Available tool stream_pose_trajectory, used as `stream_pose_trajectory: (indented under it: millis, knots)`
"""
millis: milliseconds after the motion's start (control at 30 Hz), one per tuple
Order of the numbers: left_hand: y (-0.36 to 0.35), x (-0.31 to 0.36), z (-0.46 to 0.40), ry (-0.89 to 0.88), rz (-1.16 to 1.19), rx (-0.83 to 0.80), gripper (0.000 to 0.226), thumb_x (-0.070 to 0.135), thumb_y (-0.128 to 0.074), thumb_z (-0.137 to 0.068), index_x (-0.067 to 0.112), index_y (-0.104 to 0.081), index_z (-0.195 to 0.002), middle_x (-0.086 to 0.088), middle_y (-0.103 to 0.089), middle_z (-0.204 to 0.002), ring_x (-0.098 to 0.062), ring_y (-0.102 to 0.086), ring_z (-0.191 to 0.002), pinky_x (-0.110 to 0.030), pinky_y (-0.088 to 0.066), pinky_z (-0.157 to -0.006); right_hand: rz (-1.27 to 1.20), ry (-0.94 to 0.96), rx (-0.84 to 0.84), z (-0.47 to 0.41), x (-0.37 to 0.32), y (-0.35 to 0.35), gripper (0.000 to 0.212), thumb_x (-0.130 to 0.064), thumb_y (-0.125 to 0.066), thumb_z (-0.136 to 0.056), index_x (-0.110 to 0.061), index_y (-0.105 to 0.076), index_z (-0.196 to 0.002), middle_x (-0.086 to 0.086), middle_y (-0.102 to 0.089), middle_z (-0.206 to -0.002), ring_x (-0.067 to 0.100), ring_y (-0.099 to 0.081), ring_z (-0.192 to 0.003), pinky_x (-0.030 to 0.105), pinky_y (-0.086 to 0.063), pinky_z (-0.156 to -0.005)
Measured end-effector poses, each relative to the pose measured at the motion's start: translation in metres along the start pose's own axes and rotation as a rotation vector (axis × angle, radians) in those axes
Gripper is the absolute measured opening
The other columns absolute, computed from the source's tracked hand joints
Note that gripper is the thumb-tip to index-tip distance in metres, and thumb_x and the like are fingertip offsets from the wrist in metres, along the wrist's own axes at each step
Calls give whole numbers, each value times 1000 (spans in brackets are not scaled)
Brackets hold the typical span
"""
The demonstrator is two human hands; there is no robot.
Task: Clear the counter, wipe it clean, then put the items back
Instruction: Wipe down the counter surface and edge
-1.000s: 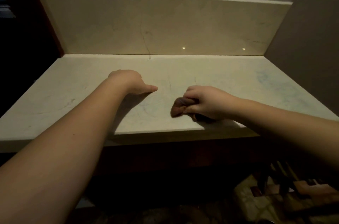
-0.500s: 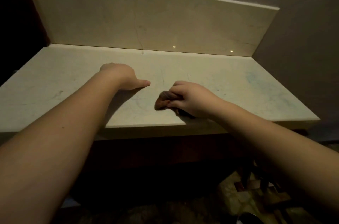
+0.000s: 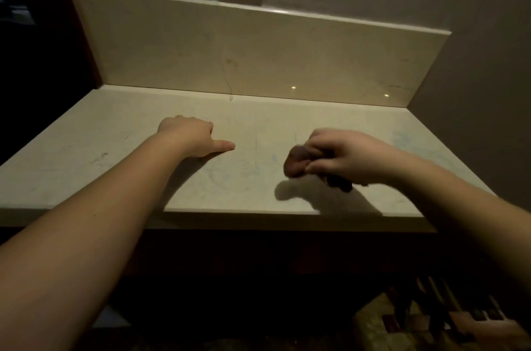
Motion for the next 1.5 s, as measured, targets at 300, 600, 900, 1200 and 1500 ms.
stream_pose_trajectory:
  millis: [300,600,900,1200,1500]
  knots:
    - [5,13,1,144,222,-47,61,62,-53,-85,20,-55,-130,-3,-60,-120,-28,-53,-112,-39,-47,-94,124,-316,215,-74,131,46,21,-40,-59,-90,-20,-58,-86,-1,-66,-78,21,-61,-68,31,-44,-58]
    - [15,75,-3,89,325,-72,49,54,-56,-86,20,-59,-122,1,-63,-114,-22,-57,-101,-35,-49,-88,312,-192,240,-156,120,32,19,-35,-55,-91,-18,-60,-98,8,-58,-105,32,-55,-101,32,-38,-70]
    - [2,85,-11,57,130,-139,58,71,-47,-84,18,-57,-106,-6,-55,-123,-24,-52,-89,-34,-45,-72,317,-115,138,-139,151,41,28,-39,-59,-89,-23,-44,-70,-2,-50,-82,24,-51,-83,33,-39,-66]
    - [-1,86,-10,45,77,-148,67,71,-41,-87,22,-51,-130,-5,-40,-145,-26,-48,-115,-37,-48,-81,321,-247,387,-204,147,49,25,-31,-51,-95,-13,-65,-106,10,-55,-110,33,-56,-103,33,-41,-74]
    - [-1,85,-8,34,58,-152,70,74,-38,-86,26,-44,-137,-2,-33,-152,-27,-40,-129,-41,-47,-86,264,-78,287,-211,136,41,20,-37,-55,-93,-17,-58,-94,5,-47,-95,25,-49,-90,32,-35,-70]
Point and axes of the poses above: each hand's wrist, its own z-axis away from the middle knuckle, its own y-axis out of the back of the hand, x = y × z, the point moved 9 cm from there along -z, towards the middle knuckle
